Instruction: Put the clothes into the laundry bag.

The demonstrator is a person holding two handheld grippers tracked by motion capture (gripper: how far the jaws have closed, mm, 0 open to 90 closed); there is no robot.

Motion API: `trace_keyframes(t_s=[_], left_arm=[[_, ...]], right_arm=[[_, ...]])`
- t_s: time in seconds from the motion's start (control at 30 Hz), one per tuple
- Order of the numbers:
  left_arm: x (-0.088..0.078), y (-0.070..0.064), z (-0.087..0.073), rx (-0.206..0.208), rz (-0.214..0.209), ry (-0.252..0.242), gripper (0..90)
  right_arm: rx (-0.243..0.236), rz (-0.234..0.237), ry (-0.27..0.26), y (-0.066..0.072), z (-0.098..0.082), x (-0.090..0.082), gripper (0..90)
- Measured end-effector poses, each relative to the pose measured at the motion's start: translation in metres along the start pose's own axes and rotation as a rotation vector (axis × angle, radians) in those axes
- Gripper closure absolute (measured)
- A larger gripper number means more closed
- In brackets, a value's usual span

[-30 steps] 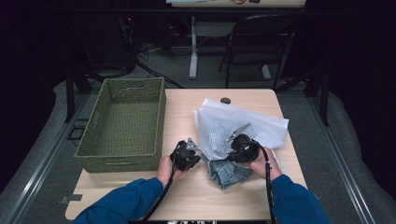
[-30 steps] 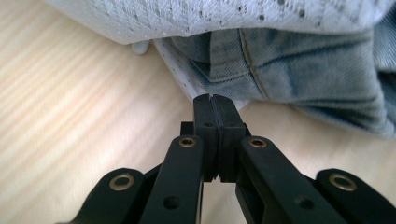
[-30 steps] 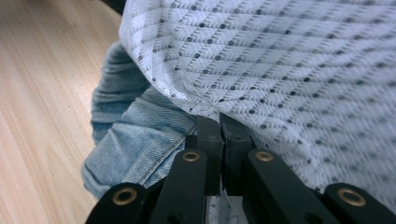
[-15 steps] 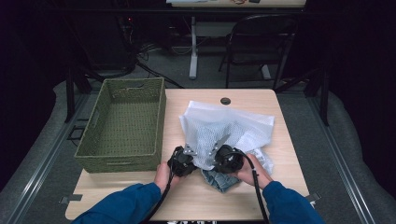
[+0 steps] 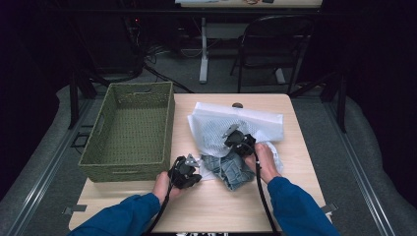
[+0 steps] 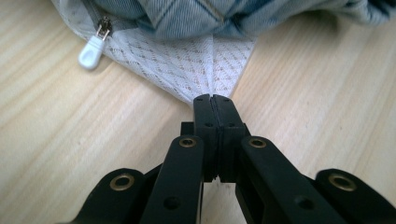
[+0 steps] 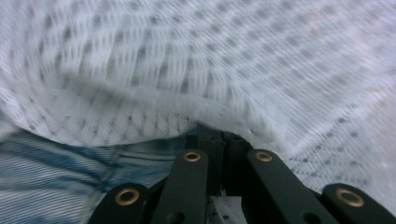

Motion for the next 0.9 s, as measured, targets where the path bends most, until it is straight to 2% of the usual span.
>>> trace_keyframes(t_s=[0.07,0.13,0.17,0.27,0.33,0.4,0.43,0.47,0.5,0.53,0.57,0.6,0.63,0.7,0.73,0.83,0.9], left_arm=[[-0.003,0.001,-0.005,0.002,0.001,0.011,90.0],[-0.008,0.003,-0.007,-0.001,0.007,0.007,89.8],[-0.009,0.003,-0.007,0.017,0.015,0.009,89.8],[-0.01,0.0,0.004,0.016,0.025,-0.038,86.4],[-0.008,-0.001,0.01,0.038,0.056,-0.052,66.0],[-0.001,0.0,0.013,0.036,0.085,-0.047,52.3],[0.004,-0.001,0.013,0.051,0.078,-0.026,49.8],[0.009,-0.001,0.012,0.047,0.08,-0.01,49.5],[0.014,-0.002,0.011,0.055,0.074,0.009,49.6],[0.016,-0.003,0.012,0.056,0.07,0.003,53.0],[0.017,-0.004,0.013,0.056,0.075,0.01,55.3],[0.017,-0.003,0.014,0.069,0.093,0.007,61.2],[0.017,-0.003,0.014,0.055,0.088,0.001,64.9],[0.017,0.001,0.013,0.046,0.103,-0.008,74.4],[0.017,0.001,0.014,0.033,0.1,-0.019,79.2],[0.018,0.004,0.014,0.037,0.113,-0.03,86.0],[0.019,0.003,0.015,0.044,0.12,-0.03,88.6]], right_arm=[[0.005,-0.025,0.01,-0.007,-0.004,0.002,89.6],[0.043,0.027,0.002,-0.006,-0.007,0.001,89.5],[0.064,0.075,0.003,-0.002,-0.008,-0.002,89.3],[0.123,0.224,-0.01,0.017,-0.008,-0.021,88.7],[0.144,0.278,-0.025,0.024,-0.007,-0.038,88.7],[0.188,0.336,-0.056,0.029,-0.006,-0.052,88.7],[0.206,0.367,-0.064,0.033,-0.006,-0.058,88.7],[0.216,0.38,-0.066,0.036,-0.007,-0.063,88.7],[0.227,0.403,-0.069,0.039,-0.007,-0.068,88.6],[0.228,0.423,-0.076,0.043,-0.008,-0.071,88.5],[0.221,0.422,-0.073,0.046,-0.009,-0.073,88.3],[0.223,0.43,-0.07,0.049,-0.01,-0.074,87.4],[0.228,0.444,-0.067,0.052,-0.01,-0.073,85.6],[0.216,0.449,-0.046,0.058,-0.012,-0.069,82.3],[0.209,0.458,-0.027,0.062,-0.014,-0.066,75.9],[0.206,0.45,0.026,0.074,-0.02,-0.054,51.9],[0.159,0.426,0.071,0.08,-0.026,-0.046,38.2]])
Point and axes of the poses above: each handheld gripper's, and its own axes: x roughly forward along the jaws, z roughly out of its top, y roughly to its left, the point moved 10 cm from there along x, roughly forward along the jaws, and after that the axes turned 7 degrees about -y, right-handed, at the moved point
